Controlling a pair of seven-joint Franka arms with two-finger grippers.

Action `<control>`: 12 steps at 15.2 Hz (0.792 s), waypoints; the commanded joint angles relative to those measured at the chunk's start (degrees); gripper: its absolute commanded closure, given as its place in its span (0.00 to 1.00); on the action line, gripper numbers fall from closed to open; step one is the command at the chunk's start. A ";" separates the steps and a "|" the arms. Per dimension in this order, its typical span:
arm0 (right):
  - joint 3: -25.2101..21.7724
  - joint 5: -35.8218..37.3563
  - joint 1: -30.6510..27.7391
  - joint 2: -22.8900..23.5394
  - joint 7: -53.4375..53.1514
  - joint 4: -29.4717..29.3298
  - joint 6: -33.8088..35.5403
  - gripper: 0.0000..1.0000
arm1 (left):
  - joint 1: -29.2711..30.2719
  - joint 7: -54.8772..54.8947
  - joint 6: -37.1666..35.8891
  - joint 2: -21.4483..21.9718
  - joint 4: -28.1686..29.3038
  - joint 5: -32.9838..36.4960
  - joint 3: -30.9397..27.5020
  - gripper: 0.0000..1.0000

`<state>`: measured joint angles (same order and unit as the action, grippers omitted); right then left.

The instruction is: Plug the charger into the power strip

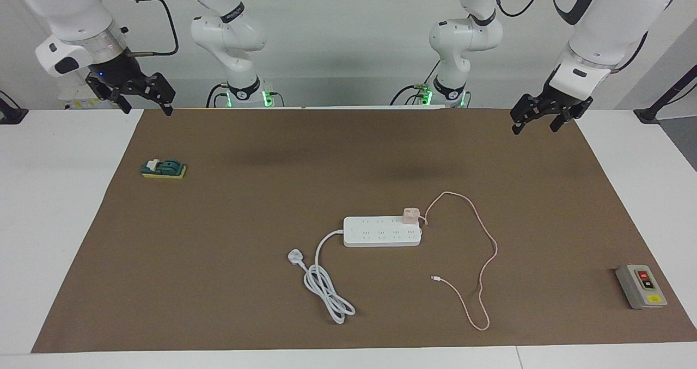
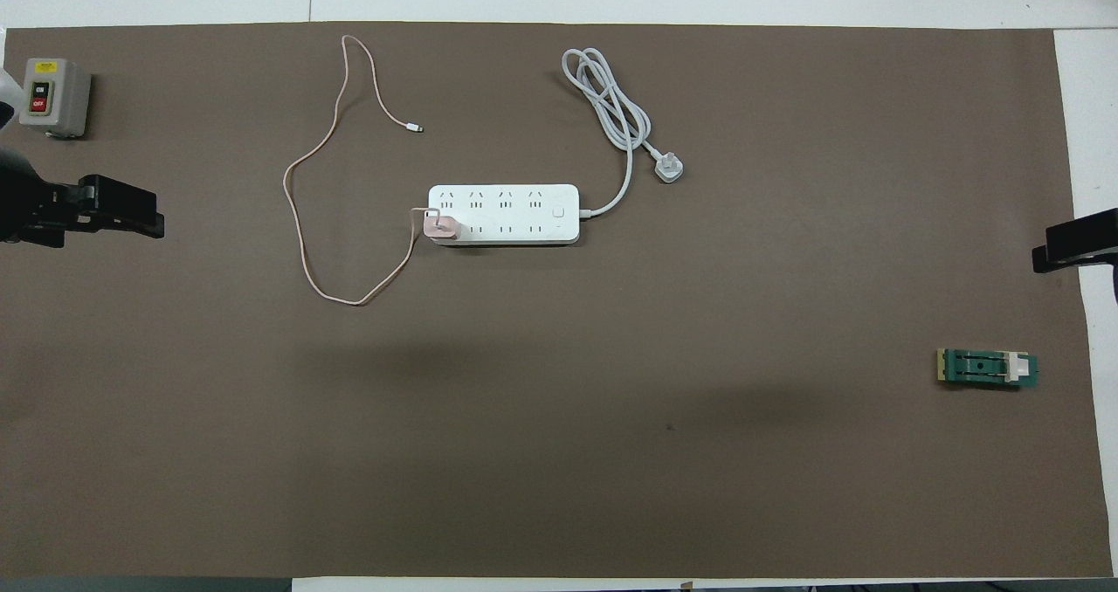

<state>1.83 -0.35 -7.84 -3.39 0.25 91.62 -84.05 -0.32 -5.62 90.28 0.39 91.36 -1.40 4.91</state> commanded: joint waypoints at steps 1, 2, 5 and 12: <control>0.27 0.17 -0.33 -0.04 -1.04 -0.30 -0.24 0.00 | -0.30 0.61 1.21 1.55 1.89 -0.62 -0.69 0.00; 0.27 0.17 -0.33 -0.04 -1.04 -0.39 -0.33 0.00 | -0.21 0.70 1.21 1.55 1.81 -0.62 -0.61 0.00; 0.27 0.17 -0.33 -0.04 -1.04 -0.30 -0.33 0.00 | -0.03 0.96 0.86 1.63 1.89 -0.53 -0.61 0.00; 0.27 0.17 -0.33 -0.04 -1.04 -0.30 -0.33 0.00 | 0.23 3.95 0.68 1.63 1.89 -0.53 -0.69 0.00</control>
<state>1.83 -0.35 -7.84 -3.39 0.25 91.59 -84.05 -0.27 -2.82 90.28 0.42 91.40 -1.40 4.56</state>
